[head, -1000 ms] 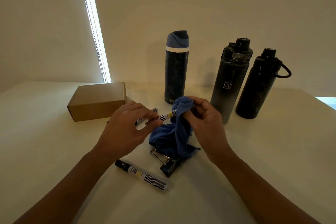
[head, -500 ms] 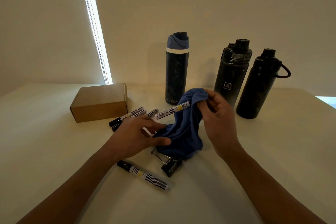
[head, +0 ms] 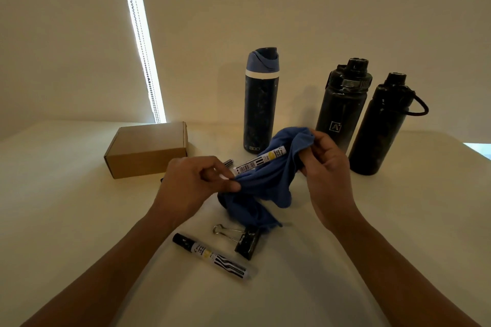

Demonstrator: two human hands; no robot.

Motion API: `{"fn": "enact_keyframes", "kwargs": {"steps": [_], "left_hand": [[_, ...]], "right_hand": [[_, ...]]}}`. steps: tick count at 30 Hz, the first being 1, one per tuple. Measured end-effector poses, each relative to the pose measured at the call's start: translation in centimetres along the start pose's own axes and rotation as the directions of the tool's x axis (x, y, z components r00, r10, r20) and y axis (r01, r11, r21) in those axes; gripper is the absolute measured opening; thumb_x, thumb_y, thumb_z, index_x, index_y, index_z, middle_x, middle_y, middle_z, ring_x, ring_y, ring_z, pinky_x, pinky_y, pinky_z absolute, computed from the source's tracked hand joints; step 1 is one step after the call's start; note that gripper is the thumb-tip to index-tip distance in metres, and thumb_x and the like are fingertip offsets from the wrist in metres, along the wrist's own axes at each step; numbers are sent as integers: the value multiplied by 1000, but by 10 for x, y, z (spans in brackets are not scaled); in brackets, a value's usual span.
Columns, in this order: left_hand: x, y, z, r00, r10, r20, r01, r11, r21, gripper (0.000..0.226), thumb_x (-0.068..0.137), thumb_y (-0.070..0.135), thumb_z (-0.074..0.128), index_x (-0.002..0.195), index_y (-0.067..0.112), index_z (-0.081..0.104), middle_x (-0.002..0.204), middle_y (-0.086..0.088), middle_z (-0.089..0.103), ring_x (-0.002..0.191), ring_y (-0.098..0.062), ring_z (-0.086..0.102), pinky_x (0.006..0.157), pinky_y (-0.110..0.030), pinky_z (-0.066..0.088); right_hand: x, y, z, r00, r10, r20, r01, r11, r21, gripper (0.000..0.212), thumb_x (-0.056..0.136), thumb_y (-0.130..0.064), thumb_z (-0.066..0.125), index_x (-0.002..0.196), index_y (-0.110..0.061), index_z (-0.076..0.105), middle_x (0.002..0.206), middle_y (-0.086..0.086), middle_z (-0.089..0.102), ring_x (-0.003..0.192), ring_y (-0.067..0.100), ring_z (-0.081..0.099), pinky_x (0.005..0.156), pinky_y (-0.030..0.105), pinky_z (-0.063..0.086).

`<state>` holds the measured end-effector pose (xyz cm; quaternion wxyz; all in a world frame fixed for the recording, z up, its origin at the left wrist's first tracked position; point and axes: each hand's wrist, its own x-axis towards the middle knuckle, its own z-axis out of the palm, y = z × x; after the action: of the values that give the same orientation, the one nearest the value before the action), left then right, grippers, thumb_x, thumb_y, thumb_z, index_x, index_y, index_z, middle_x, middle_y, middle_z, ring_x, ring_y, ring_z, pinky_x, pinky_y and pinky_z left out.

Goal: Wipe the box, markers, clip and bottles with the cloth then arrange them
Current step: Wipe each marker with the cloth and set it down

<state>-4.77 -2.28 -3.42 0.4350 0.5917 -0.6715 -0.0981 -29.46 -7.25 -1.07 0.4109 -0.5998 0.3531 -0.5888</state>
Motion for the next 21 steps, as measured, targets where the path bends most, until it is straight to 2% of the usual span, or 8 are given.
{"fn": "enact_keyframes", "kwargs": {"steps": [3, 5, 9, 12, 14, 18, 21], "left_hand": [[1, 2, -10, 998, 10, -67, -8, 1000, 30, 27, 91, 57, 63, 111, 41, 73, 80, 16, 71, 73, -1, 70, 59, -19, 59], [1, 4, -13, 997, 34, -70, -31, 998, 46, 40, 95, 65, 50, 118, 40, 71, 94, 19, 72, 83, 1, 69, 66, -19, 58], [-4, 12, -9, 995, 98, 15, -98, 995, 15, 29, 92, 62, 61, 106, 42, 75, 91, 23, 71, 87, -2, 68, 68, -14, 55], [-5, 10, -8, 992, 112, 65, -112, 994, -6, 29, 90, 58, 66, 106, 38, 78, 95, 22, 74, 89, -4, 70, 70, -18, 56], [-3, 9, -8, 992, 102, 80, -102, 995, -7, 28, 90, 57, 66, 107, 37, 78, 96, 22, 75, 90, -3, 70, 72, -18, 56], [-2, 10, -8, 997, 63, 44, -60, 997, -50, 21, 89, 48, 71, 104, 36, 79, 86, 27, 73, 84, -2, 69, 70, -11, 51], [-2, 7, -8, 1000, 11, 28, -8, 994, -113, 20, 91, 43, 71, 106, 33, 80, 92, 23, 75, 90, -3, 70, 75, -15, 52]], "right_hand": [[0, 3, -1, 1000, 5, -9, -5, 1000, -25, 19, 102, -22, 54, 120, -20, 63, 109, 1, 72, 103, 20, 69, 92, 50, 56], [0, 5, 0, 1000, 6, -6, -7, 999, -52, 19, 103, -22, 54, 119, -22, 63, 107, 1, 72, 100, 20, 70, 90, 50, 57], [-2, 6, 2, 1000, -6, 7, 6, 997, -77, 19, 103, -21, 52, 118, -22, 62, 103, -5, 72, 97, 13, 70, 84, 34, 60], [-3, 5, 3, 1000, -3, 2, 3, 998, -59, 18, 103, -20, 52, 116, -24, 63, 102, -5, 72, 97, 13, 70, 81, 29, 60], [-3, 4, 3, 1000, 17, -13, -17, 999, -28, 18, 103, -18, 50, 116, -22, 64, 102, -3, 72, 98, 17, 70, 83, 33, 60], [-2, 6, 3, 994, 101, -52, -94, 987, 129, 22, 104, -24, 48, 119, -20, 64, 110, 7, 68, 106, 30, 66, 94, 52, 55], [-1, 5, 2, 986, 160, -38, -148, 964, 220, 26, 104, -28, 48, 126, -24, 62, 115, 7, 68, 109, 32, 65, 95, 50, 55]]}}
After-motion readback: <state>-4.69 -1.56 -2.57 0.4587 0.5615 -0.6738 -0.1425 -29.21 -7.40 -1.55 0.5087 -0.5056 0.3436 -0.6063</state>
